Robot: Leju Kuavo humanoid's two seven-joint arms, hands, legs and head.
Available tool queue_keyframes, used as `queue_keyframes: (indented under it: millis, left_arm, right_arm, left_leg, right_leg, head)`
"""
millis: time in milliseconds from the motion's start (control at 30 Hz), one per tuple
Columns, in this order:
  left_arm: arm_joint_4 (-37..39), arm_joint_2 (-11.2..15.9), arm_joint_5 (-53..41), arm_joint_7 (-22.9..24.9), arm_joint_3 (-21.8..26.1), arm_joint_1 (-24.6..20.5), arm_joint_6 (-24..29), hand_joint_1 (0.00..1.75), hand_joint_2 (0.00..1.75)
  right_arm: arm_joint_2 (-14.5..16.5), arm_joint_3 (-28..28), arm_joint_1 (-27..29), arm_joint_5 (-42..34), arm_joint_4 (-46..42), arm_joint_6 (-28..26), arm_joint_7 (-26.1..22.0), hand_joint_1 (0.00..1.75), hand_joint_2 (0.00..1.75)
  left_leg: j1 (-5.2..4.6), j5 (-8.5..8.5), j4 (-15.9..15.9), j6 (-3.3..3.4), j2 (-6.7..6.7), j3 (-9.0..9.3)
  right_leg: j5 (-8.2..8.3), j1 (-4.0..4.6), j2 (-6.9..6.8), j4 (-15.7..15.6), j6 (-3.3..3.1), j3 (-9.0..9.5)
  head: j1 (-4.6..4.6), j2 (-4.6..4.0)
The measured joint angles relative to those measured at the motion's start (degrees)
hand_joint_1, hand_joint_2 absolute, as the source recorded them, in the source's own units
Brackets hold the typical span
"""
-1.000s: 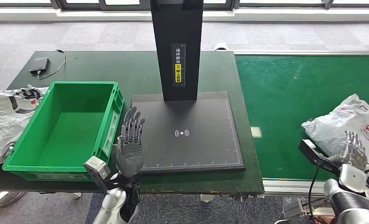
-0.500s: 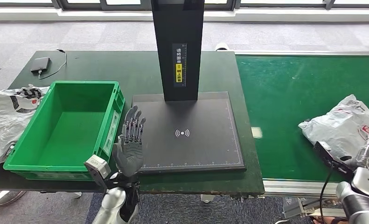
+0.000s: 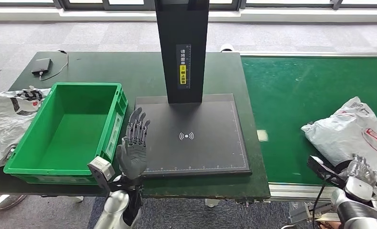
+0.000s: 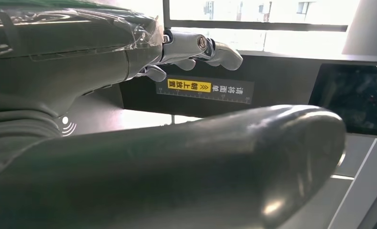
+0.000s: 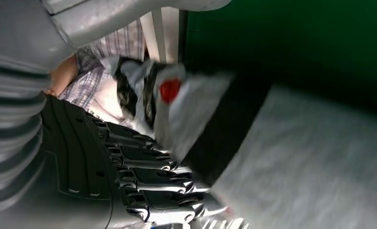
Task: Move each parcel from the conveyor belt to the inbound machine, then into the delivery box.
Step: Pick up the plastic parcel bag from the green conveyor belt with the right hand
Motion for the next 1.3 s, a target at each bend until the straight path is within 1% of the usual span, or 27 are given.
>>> queue_keyframes:
  millis: [167,200,300,333,433,533,600,667,733,800,900,967,1000,1100,1167,1233,1300]
  left_arm:
    - [1.21,-0.02,-0.22,-0.05,0.00,-1.47,-0.53,0.00,0.00]
    - [1.44,-0.02,-0.22,-0.07,0.00,-1.72,-0.56,0.00,0.00]
    - [2.02,-0.03,-0.22,-0.11,0.00,-2.19,-0.58,0.00,0.00]
    - [2.20,-0.03,-0.22,-0.13,0.00,-2.29,-0.58,0.00,0.00]
    - [2.67,-0.03,-0.17,-0.40,0.01,-2.50,-0.43,0.00,0.00]
    - [2.77,-0.02,0.17,-0.82,0.09,-2.40,0.52,0.00,0.00]
    - [2.34,-0.01,0.48,-0.93,0.14,-1.96,1.68,0.00,0.00]
    - [1.52,-0.01,0.69,-0.87,0.16,-1.14,2.94,0.00,0.00]
    - [0.67,-0.01,0.87,-0.69,0.18,-0.34,3.97,0.00,0.00]
    - [0.02,-0.01,0.98,-0.50,0.22,0.15,4.62,0.00,0.00]
    - [-0.67,-0.01,0.99,-0.34,0.30,0.48,5.07,0.00,0.00]
    - [-0.95,-0.01,1.01,-0.17,0.35,0.58,5.22,0.00,0.00]
    - [-1.03,-0.01,1.02,-0.06,0.37,0.60,5.26,0.00,0.00]
    - [-1.00,-0.01,1.15,0.18,0.37,0.50,5.28,0.00,0.00]
    - [-0.85,-0.02,1.25,0.23,0.37,0.28,5.28,0.00,0.00]
    - [-0.56,-0.04,1.41,0.25,0.37,-0.13,5.28,0.00,0.00]
    - [-0.16,-0.12,1.55,0.21,0.37,-0.68,5.34,0.00,0.00]
  right_arm:
    - [0.65,-0.32,0.46,0.71,0.34,8.62,-0.09,0.02,1.75]
    - [0.65,-0.45,0.35,0.80,0.35,9.66,-0.14,0.24,1.75]
    - [0.71,-0.82,-0.04,1.23,0.39,12.05,-0.83,1.53,1.75]
    - [0.76,-0.86,-0.23,1.48,0.40,13.09,-1.31,1.75,1.75]
    - [1.02,-0.86,-0.93,2.58,0.42,15.58,-2.98,1.75,1.75]
    - [1.81,-0.86,-2.00,3.92,0.49,14.04,-3.60,1.75,1.75]
    - [2.98,-0.86,-3.35,4.55,0.57,10.11,-3.37,1.75,1.75]
    - [4.37,-0.86,-5.05,4.55,0.61,3.91,-3.73,1.75,1.75]
    - [5.72,-0.86,-7.00,4.01,0.61,-1.85,-5.09,1.75,1.75]
    - [6.86,-0.86,-8.63,3.58,0.61,-5.24,-6.31,1.75,1.75]
    - [8.07,-0.87,-9.62,2.35,0.52,-8.74,-8.74,1.75,1.75]
    - [8.80,-1.06,-9.65,0.05,0.14,-13.69,-12.42,1.75,1.75]
    - [9.18,-1.34,-9.55,-1.91,-0.26,-17.03,-15.23,1.75,1.75]
    - [10.33,-3.20,-8.73,-10.83,-2.35,-26.25,-26.64,1.75,1.75]
    - [11.11,-4.88,-7.85,-16.55,-4.07,-28.90,-33.58,1.75,1.75]
    - [12.03,-6.70,-6.50,-22.70,-6.51,-29.47,-40.27,1.75,1.75]
    - [13.23,-7.97,-3.86,-31.21,-11.19,-29.55,-46.20,1.75,1.75]
  left_leg:
    - [0.01,-0.01,0.00,0.00,0.07,0.10]
    - [0.02,-0.01,0.00,0.01,0.06,0.13]
    - [0.03,-0.01,0.01,0.02,0.03,0.22]
    - [0.04,-0.02,0.01,0.02,0.05,0.25]
    - [0.03,-0.03,0.00,0.07,0.07,0.31]
    - [0.01,0.00,0.00,0.13,0.08,-0.01]
    - [-0.01,0.00,-0.01,0.12,0.20,-0.28]
    - [-0.02,0.05,-0.01,0.09,0.31,-0.20]
    - [-0.01,0.19,0.00,0.05,0.33,-0.02]
    - [0.01,0.30,-0.01,0.04,0.21,0.01]
    - [0.02,0.34,-0.02,0.00,-0.06,-0.10]
    - [0.02,0.34,-0.03,-0.01,-0.09,-0.16]
    - [0.02,0.34,-0.03,-0.01,-0.08,-0.18]
    - [0.02,0.34,-0.03,-0.01,-0.07,-0.21]
    - [0.02,0.34,-0.03,-0.01,-0.08,-0.23]
    - [0.02,0.34,-0.03,-0.01,-0.09,-0.24]
    - [0.02,0.34,-0.03,-0.01,-0.16,-0.27]
  right_leg:
    - [0.00,0.02,0.06,-0.03,0.00,0.08]
    - [-0.01,0.02,0.05,-0.04,0.01,0.13]
    - [-0.01,0.03,0.01,-0.07,0.02,0.26]
    - [-0.01,0.04,0.03,-0.08,0.02,0.30]
    - [0.00,0.03,0.05,-0.12,0.05,0.45]
    - [0.07,0.00,0.06,-0.11,0.13,0.43]
    - [0.13,-0.01,0.17,-0.09,0.14,0.35]
    - [0.17,-0.02,0.30,-0.07,0.10,0.22]
    - [0.26,-0.01,0.35,-0.05,0.08,0.05]
    - [0.32,0.01,0.25,-0.02,0.08,-0.02]
    - [0.30,0.02,0.00,0.01,0.06,-0.04]
    - [0.28,0.02,-0.04,0.02,0.04,-0.10]
    - [0.28,0.02,-0.03,0.02,0.04,-0.14]
    - [0.28,0.02,-0.02,0.01,0.04,-0.19]
    - [0.27,0.02,-0.03,0.00,0.05,-0.20]
    - [0.27,0.02,-0.04,0.00,0.05,-0.22]
    - [0.27,0.02,-0.12,0.00,0.05,-0.22]
  head:
    - [0.00,0.01]
    - [0.00,0.00]
    - [0.00,-0.01]
    - [0.00,0.00]
    - [0.01,0.00]
    - [0.02,-0.01]
    - [0.02,-0.01]
    - [0.01,-0.02]
    - [0.00,0.00]
    - [0.00,0.00]
    - [0.00,-0.01]
    - [0.00,0.00]
    - [0.00,0.00]
    - [0.00,0.01]
    - [0.00,0.01]
    - [0.00,0.01]
    - [0.00,0.01]
